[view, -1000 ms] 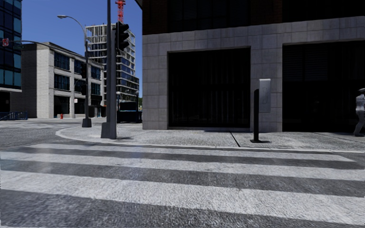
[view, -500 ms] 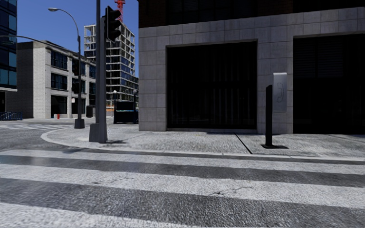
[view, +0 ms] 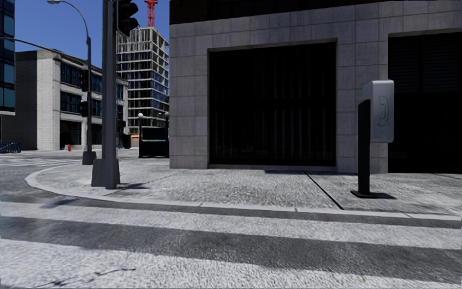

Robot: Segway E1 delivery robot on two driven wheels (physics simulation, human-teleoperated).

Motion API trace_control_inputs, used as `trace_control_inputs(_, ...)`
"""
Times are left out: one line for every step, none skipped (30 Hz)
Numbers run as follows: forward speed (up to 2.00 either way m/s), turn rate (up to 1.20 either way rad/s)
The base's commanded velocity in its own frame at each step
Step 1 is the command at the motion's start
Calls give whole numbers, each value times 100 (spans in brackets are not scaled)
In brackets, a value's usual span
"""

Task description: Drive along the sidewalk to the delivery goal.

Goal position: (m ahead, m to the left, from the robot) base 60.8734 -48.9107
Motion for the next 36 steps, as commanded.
trace_control_inputs(154, 0)
trace_control_inputs(154, 0)
trace_control_inputs(154, 0)
trace_control_inputs(154, 0)
trace_control_inputs(154, 0)
trace_control_inputs(154, 0)
trace_control_inputs(154, 0)
trace_control_inputs(154, 0)
trace_control_inputs(154, 0)
trace_control_inputs(154, 0)
trace_control_inputs(154, 0)
trace_control_inputs(154, 0)
trace_control_inputs(154, 0)
trace_control_inputs(154, 0)
trace_control_inputs(154, 0)
trace_control_inputs(154, 0)
trace_control_inputs(154, 0)
trace_control_inputs(152, 0)
trace_control_inputs(152, 0)
trace_control_inputs(151, 0)
trace_control_inputs(149, 0)
trace_control_inputs(149, 0)
trace_control_inputs(147, 0)
trace_control_inputs(146, 0)
trace_control_inputs(145, -8)
trace_control_inputs(145, -8)
trace_control_inputs(143, -16)
trace_control_inputs(143, -20)
trace_control_inputs(142, -24)
trace_control_inputs(142, -24)
trace_control_inputs(138, -28)
trace_control_inputs(138, -31)
trace_control_inputs(138, -31)
trace_control_inputs(137, -44)
trace_control_inputs(136, -50)
trace_control_inputs(135, -51)
